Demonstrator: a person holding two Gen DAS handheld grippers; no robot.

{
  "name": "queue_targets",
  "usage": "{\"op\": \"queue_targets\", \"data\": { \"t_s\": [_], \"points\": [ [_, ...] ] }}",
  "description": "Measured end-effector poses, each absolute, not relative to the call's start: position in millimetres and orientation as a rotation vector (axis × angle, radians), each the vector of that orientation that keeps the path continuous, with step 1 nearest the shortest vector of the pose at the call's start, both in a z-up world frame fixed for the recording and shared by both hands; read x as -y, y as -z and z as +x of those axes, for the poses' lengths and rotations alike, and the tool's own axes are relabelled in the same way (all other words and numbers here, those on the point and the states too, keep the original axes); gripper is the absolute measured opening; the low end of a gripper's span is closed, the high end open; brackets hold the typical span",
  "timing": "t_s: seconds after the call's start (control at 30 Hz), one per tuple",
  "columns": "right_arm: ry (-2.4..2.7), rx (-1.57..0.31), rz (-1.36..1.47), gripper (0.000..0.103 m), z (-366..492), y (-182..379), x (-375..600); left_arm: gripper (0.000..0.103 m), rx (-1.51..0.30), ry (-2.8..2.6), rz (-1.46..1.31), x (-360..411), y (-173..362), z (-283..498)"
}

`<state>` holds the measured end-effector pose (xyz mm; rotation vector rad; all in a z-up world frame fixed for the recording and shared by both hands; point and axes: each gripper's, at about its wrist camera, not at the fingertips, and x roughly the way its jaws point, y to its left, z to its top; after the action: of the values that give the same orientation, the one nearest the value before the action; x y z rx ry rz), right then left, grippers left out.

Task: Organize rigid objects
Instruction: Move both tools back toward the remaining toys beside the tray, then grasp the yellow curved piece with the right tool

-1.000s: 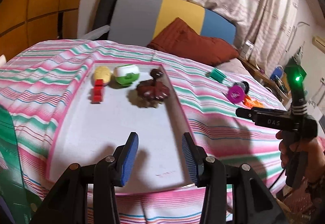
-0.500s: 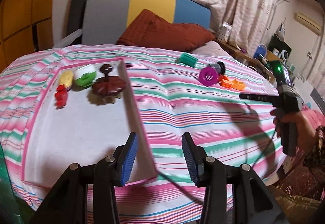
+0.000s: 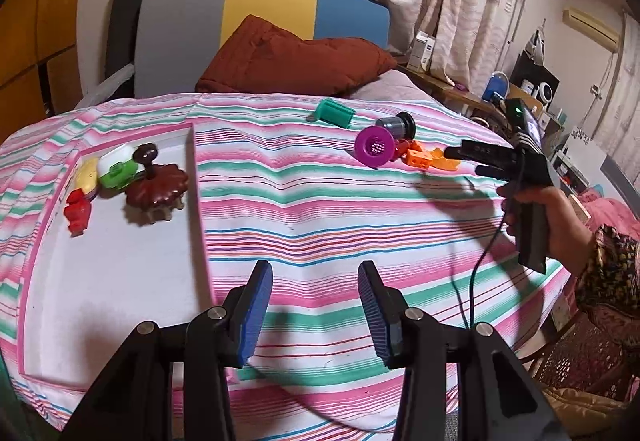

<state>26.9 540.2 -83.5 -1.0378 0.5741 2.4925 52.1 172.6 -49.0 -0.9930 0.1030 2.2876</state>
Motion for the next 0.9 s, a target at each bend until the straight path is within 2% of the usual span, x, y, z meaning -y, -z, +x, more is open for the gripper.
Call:
{"op": "queue_targets", "data": {
  "t_s": [0.13, 0.3, 0.37, 0.47, 0.67, 0.7, 0.73, 0.8, 0.9],
  "points": [
    [-2.534, -0.633, -1.023, 0.089, 22.3, 84.1, -541.6, 0.045, -0.125, -2.273, -1.002, -180.9, 52.6, 54.9],
    [-2.513, -0.514, -1.030, 0.089, 12.1, 86.8, -538.1, 0.045, -0.140, -2.255, -1.010, -187.5, 55.3, 54.7],
    [-2.498, -0.499, -1.052, 0.085, 7.8, 92.7, -542.6, 0.045, -0.148, -2.249, -1.009, -190.1, 55.3, 55.0],
    [-2.493, -0.543, -1.078, 0.073, 4.8, 98.5, -550.3, 0.045, -0.159, -2.246, -1.014, -192.8, 56.1, 54.6],
    [-2.512, -0.562, -1.084, 0.069, -0.1, 101.3, -554.2, 0.045, -0.188, -2.222, -1.000, -204.5, 54.9, 58.3],
    [-2.520, -0.557, -1.096, 0.055, -1.1, 102.0, -553.8, 0.045, -0.190, -2.218, -0.997, -206.1, 54.5, 58.9],
    [-2.520, -0.548, -1.112, 0.031, -2.1, 102.9, -553.6, 0.045, -0.192, -2.214, -0.993, -208.6, 53.4, 59.8],
    [-2.506, -0.539, -1.120, 0.021, -0.7, 102.8, -553.4, 0.045, -0.189, -2.206, -0.984, -213.0, 51.4, 61.3],
    [-2.498, -0.554, -1.127, 0.021, 2.1, 101.6, -552.6, 0.045, -0.181, -2.197, -0.975, -219.1, 48.4, 61.4]
  ]
}}
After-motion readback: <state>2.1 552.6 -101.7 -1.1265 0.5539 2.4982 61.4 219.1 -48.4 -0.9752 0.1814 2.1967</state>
